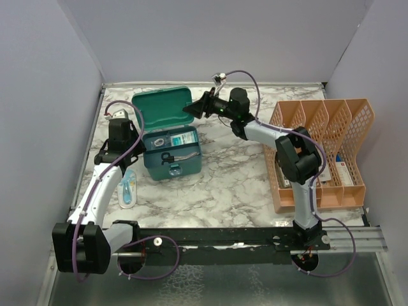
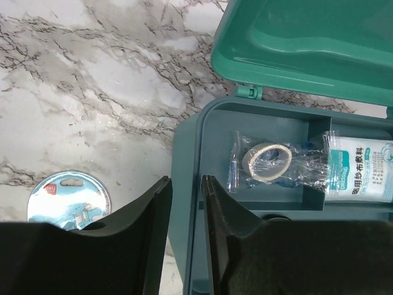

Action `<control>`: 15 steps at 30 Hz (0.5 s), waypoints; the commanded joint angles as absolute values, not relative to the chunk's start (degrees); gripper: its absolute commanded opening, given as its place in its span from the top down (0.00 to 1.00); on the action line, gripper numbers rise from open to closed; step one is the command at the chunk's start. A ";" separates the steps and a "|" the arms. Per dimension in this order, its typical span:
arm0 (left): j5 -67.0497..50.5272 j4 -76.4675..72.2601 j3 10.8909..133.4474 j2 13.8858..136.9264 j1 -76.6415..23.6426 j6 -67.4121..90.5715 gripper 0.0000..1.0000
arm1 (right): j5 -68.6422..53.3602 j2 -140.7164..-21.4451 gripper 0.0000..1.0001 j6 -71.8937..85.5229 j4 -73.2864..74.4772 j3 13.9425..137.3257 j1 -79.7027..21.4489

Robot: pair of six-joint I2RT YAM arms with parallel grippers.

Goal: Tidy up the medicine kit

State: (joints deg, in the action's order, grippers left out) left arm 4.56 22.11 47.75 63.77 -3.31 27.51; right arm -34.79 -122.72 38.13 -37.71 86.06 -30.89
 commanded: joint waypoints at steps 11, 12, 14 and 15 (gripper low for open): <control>7.36 25.50 51.16 55.82 -2.94 28.81 0.69 | -37.64 -115.14 0.39 24.77 -38.50 82.55 -31.44; 7.34 25.83 51.57 55.17 -2.91 28.92 0.69 | -37.55 -114.68 0.39 23.39 -38.53 82.08 -31.51; 7.10 25.97 52.65 53.84 -2.90 28.80 0.68 | -37.76 -113.84 0.39 20.30 -38.95 81.20 -31.71; 7.04 26.01 53.24 53.41 -2.94 28.60 0.68 | -38.16 -113.48 0.39 19.27 -39.28 80.87 -31.80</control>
